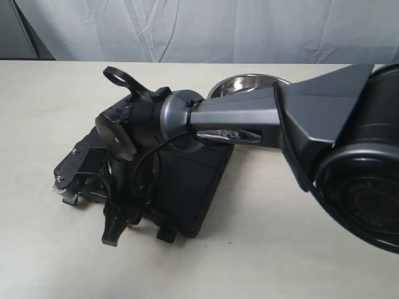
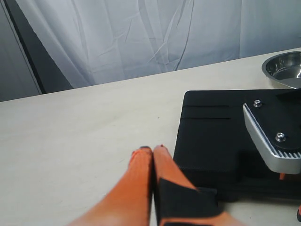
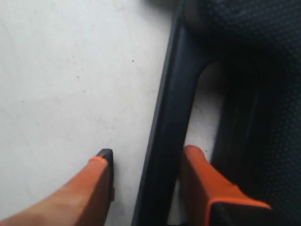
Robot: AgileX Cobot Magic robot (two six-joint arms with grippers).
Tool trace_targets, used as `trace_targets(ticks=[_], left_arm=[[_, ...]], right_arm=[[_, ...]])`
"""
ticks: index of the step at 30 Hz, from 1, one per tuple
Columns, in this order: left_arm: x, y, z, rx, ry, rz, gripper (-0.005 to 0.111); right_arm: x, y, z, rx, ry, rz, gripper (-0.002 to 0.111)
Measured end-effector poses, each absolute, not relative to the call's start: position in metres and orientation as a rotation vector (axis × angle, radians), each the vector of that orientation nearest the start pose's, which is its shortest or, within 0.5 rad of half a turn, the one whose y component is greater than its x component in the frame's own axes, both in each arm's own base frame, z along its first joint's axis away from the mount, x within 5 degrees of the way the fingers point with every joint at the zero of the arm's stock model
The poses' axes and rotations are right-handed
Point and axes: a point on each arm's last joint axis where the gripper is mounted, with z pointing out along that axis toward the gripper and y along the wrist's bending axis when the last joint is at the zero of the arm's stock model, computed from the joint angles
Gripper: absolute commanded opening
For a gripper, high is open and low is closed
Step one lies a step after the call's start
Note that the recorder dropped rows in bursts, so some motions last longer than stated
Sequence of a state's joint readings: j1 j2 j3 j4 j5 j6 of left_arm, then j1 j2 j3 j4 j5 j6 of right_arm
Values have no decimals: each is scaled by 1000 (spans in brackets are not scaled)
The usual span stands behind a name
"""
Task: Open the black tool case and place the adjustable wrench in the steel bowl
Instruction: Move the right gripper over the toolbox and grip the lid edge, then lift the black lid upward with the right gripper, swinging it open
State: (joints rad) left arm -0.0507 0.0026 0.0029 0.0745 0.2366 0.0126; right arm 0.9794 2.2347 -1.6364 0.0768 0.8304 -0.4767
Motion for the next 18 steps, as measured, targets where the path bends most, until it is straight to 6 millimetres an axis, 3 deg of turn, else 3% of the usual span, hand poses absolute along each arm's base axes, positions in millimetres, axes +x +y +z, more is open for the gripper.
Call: trace_targets(ticks=[12,18], left_arm=[[56,-1,191,104,1722,40,0],[56,-1,191,104,1722,40,0]], right_arm=[[256,390,150,-1856,2175,198,45],[256,391,151,-1854,2178,198,45]])
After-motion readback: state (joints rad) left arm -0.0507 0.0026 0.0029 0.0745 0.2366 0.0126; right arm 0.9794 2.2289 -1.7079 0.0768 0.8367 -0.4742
